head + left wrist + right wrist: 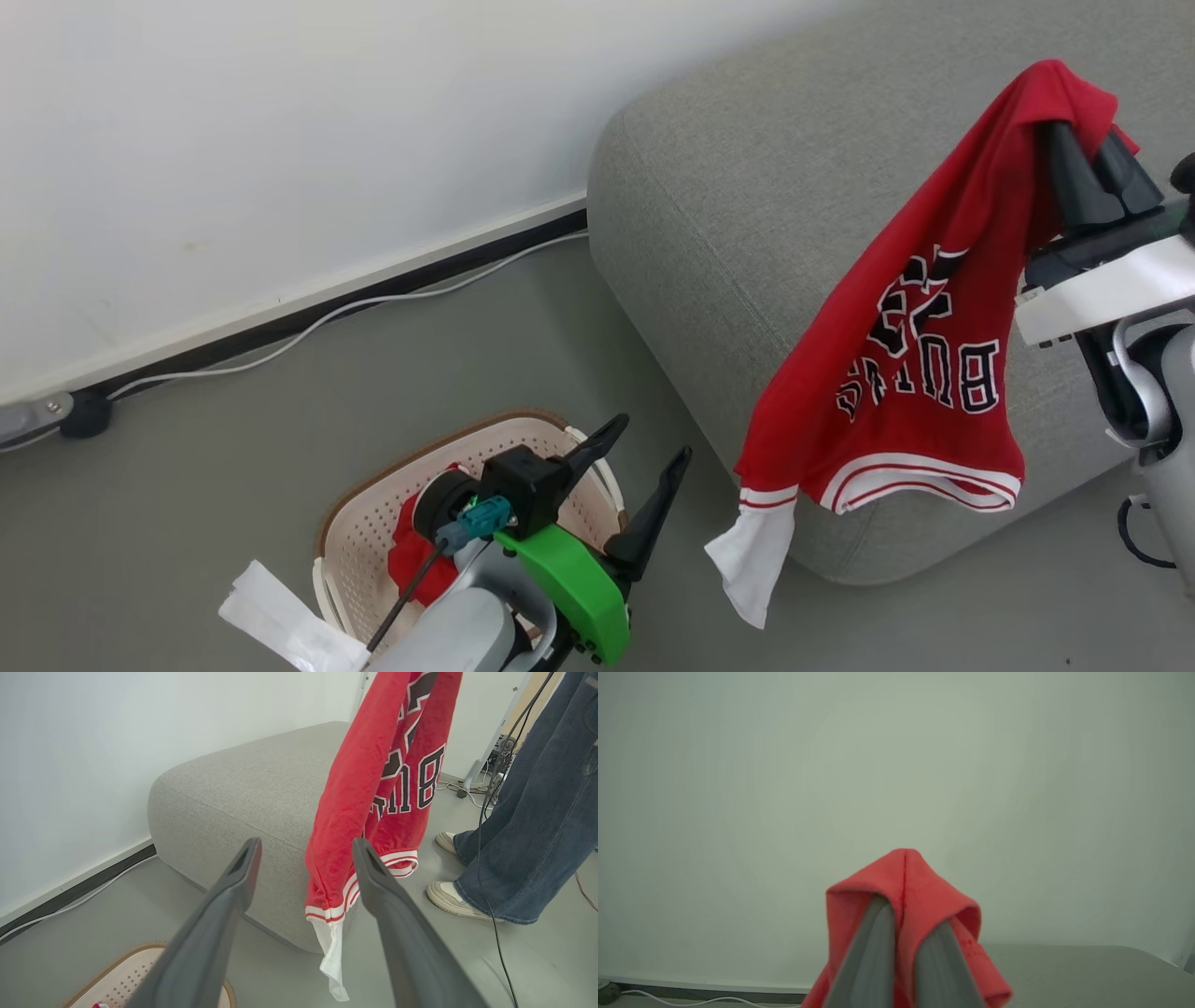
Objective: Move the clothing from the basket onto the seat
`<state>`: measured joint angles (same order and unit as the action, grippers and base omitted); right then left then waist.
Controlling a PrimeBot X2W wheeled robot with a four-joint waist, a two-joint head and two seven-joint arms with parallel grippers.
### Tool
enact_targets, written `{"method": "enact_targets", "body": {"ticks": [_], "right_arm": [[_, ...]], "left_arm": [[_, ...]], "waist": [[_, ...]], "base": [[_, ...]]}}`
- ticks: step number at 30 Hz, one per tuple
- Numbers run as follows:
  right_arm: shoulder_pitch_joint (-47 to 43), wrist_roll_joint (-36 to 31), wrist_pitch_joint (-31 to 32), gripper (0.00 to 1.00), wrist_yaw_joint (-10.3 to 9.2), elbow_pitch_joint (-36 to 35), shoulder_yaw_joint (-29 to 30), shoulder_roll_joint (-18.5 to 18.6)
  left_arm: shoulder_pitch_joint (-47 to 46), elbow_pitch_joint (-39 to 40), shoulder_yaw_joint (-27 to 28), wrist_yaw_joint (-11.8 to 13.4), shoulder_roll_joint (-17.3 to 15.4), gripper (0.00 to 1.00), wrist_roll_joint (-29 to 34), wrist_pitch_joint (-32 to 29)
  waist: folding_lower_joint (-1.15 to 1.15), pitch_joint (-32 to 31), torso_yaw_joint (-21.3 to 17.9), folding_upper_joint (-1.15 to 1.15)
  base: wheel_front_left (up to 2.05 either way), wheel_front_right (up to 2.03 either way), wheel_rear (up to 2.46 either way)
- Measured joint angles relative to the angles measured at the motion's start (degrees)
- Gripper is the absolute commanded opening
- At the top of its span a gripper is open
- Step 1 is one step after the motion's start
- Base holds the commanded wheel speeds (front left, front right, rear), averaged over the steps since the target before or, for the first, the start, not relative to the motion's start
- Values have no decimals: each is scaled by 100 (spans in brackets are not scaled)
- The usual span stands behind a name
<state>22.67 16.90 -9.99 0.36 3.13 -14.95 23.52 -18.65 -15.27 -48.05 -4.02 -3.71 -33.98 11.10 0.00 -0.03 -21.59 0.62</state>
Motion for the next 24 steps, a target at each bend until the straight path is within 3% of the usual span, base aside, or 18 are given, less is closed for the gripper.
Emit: {"method": "enact_targets", "body": {"ticks": [8,15,24], "right_arm": [[196,207,241,0,71,31,226,234],[1266,324,491,0,210,112,408,312],[3099,570,1054,0,190,413,1118,730]], "left_arm": [[-24,230,-18,79,-56,100,83,-186],[-293,460,67,175,-190,100,298,-321],[-745,896,241,287,-372,100,428,-458]], "waist": [[0,420,18,0],[0,839,114,0],[1,1504,404,0]], "base": [[0,0,0],[0,0,0],[0,0,0]]}}
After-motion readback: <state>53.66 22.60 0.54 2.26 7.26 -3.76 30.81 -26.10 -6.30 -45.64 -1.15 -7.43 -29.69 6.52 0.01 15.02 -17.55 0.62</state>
